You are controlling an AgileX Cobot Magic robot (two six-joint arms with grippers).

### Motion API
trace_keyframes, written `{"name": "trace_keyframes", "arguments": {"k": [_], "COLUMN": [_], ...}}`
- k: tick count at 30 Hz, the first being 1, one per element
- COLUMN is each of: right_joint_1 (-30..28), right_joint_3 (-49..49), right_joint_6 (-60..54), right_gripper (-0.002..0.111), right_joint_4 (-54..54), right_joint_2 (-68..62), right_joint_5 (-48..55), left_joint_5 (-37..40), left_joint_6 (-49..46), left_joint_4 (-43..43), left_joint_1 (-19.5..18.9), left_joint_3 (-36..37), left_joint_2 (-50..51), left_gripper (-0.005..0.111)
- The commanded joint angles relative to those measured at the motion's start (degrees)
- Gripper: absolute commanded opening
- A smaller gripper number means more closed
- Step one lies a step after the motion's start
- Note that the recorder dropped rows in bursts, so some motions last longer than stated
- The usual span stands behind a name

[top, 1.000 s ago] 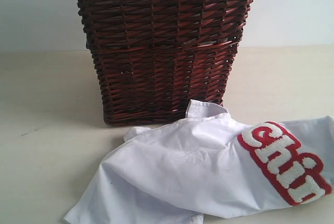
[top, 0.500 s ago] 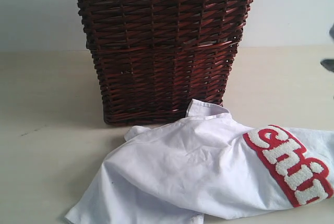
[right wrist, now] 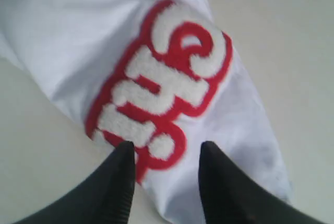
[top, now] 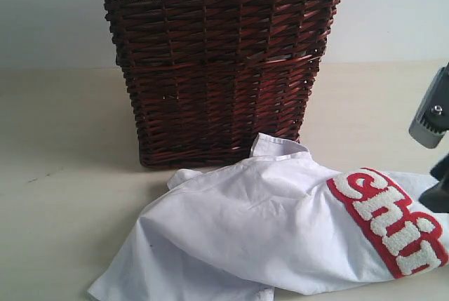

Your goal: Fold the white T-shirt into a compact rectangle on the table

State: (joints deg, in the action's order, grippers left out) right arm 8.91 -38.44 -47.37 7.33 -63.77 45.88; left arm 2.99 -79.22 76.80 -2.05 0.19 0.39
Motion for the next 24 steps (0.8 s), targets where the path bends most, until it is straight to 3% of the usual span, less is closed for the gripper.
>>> {"name": "trace_keyframes", "arguments": {"k": [1,6,15,20,24], "right_joint_1": [-0.2,-0.2,-0.2,-0.2,-0.2], "right_joint_3": [0.1,0.1,0.1,0.1,0.7], "right_joint_6": [12.4,18.8,10.1,8.5,5.7], "right_gripper": [0.038,0.038,0.036,0.004,0.0], "right_joint_4": [-20.0,-29.1,-11.8,-10.8,-10.8], "right_joint_2": [0.4,0.8,-9.7,-17.3,-20.4], "right_joint_5": [0.2,4.5,5.3,6.3,6.3], "left_joint_5": [0.1,0.1,0.1,0.1,0.1], "left_joint_6": [0.2,0.2,0.2,0.2,0.2], "left_joint_4": [0.4,0.4,0.4,0.4,0.4], "left_joint_1": [-0.1,-0.1,-0.1,-0.1,-0.1], "left_joint_3": [-0.2,-0.2,-0.2,-0.2,-0.2], "left_joint_2": [-0.4,-0.4,-0.4,-0.4,-0.4], "left_gripper": [0.0,0.0,0.0,0.0,0.0]}}
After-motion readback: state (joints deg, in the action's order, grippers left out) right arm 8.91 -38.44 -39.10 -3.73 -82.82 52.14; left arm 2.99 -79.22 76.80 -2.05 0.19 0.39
